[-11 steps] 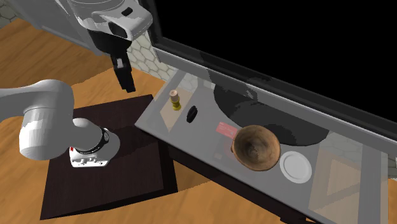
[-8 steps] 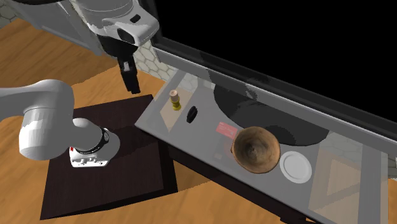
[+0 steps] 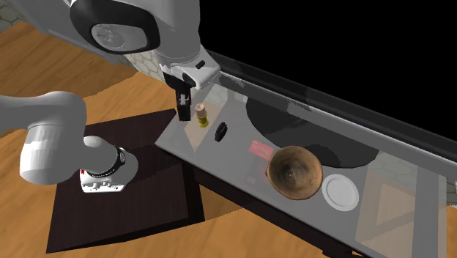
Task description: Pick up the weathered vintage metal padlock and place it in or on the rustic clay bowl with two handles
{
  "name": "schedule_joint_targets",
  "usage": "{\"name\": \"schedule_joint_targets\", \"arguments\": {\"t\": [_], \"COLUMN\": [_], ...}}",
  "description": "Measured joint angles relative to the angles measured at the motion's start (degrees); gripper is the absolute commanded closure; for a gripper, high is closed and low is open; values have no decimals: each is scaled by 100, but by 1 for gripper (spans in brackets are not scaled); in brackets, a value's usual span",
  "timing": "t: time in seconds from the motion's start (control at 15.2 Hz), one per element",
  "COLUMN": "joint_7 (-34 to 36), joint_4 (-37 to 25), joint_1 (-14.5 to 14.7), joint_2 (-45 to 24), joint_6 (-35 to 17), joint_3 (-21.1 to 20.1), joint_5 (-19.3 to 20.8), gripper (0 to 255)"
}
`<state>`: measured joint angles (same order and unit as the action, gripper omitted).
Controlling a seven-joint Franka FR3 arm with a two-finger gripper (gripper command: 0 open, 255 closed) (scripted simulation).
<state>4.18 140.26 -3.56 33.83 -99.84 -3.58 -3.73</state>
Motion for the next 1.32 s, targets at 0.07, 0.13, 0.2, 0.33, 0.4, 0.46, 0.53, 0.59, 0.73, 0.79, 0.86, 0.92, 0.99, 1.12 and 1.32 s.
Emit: {"name": "schedule_joint_targets", "arguments": {"t": [0.07, 0.13, 0.2, 0.33, 0.4, 0.46, 0.53, 0.59, 0.73, 0.79, 0.86, 0.92, 0.99, 1.12, 1.32], "joint_7": [113, 209, 310, 514, 619, 708, 788, 883, 1053, 1130, 1155, 1164, 1172, 1166, 1167], "joint_4": [-28, -45, 42, 117, 57, -26, 25, 42, -81, -108, -93, -61, -41, 18, 128], "joint_1": [-34, -75, -106, -166, -195, -234, -265, -287, -344, -354, -362, -365, -364, -360, -343], "joint_2": [-166, -402, -535, -884, -1107, -1318, -1507, -1682, -2117, -2255, -2359, -2422, -2479, -2609, -2721], "joint_6": [-145, -362, -584, -1015, -1188, -1320, -1553, -1755, -2082, -2201, -2322, -2419, -2497, -2687, -2912], "joint_3": [-14, -19, -28, -46, -56, -48, -42, -46, -30, -33, -30, -29, -32, -38, -57], "joint_5": [-36, -63, -100, -169, -199, -220, -252, -288, -344, -372, -389, -400, -406, -420, -443], "gripper": [0, 0, 0, 0, 0, 0, 0, 0, 0, 0, 0, 0, 0, 0, 0]}}
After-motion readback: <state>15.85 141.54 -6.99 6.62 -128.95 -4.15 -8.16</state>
